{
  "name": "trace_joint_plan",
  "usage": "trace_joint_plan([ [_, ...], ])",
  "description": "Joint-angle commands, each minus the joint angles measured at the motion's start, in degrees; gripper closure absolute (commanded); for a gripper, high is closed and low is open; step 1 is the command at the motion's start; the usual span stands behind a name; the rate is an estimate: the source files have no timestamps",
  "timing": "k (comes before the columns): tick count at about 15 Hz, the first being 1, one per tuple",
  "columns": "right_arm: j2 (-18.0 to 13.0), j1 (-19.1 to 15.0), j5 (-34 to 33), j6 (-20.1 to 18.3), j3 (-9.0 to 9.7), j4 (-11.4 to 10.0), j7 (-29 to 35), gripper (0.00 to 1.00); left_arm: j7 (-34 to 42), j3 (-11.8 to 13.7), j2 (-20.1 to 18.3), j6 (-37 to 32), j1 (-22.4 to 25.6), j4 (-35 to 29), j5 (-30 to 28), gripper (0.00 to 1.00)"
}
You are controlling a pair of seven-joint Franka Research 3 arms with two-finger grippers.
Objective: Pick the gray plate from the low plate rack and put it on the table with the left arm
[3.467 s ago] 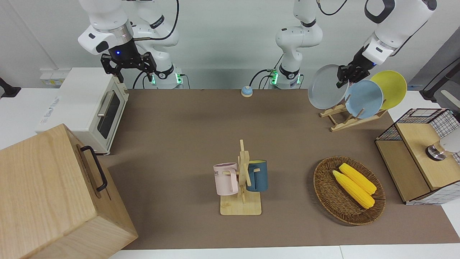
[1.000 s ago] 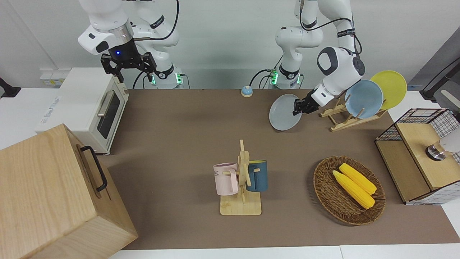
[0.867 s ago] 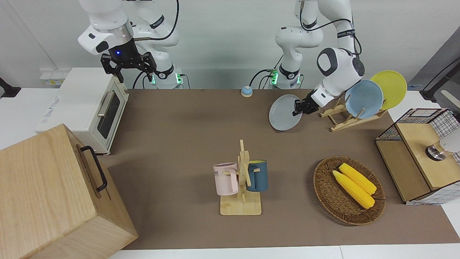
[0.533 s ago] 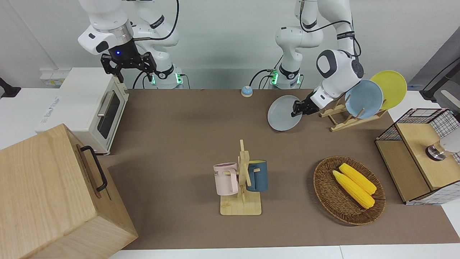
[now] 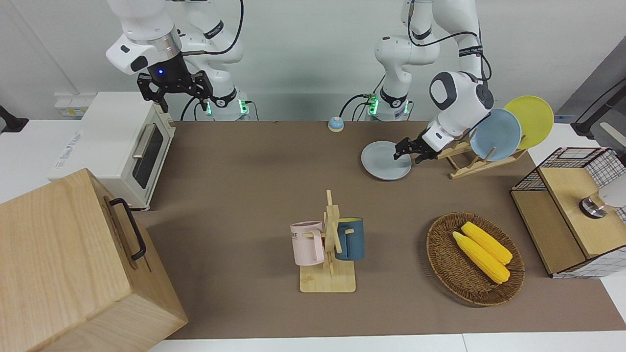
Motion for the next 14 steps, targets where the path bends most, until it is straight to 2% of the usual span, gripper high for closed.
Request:
trace_joint_plan([
  [1, -0.1, -0.4, 0.4, -0.8, 0.29, 0.3, 0.0, 0.011, 0.6, 0.4, 0.9, 0.5, 0.0, 2.0, 1.3, 0.0],
  [7, -0.1, -0.4, 0.4, -0.8, 0.38, 0.3, 0.0, 0.013, -0.3, 0.5, 0.5, -0.8, 0.0, 7.9, 11.7, 0.0],
  [14, -0.1, -0.4, 0.4, -0.8, 0.29, 0.3, 0.0, 0.013, -0.4, 0.6, 0.2, -9.9, 0.0, 17.8, 18.8, 0.0],
])
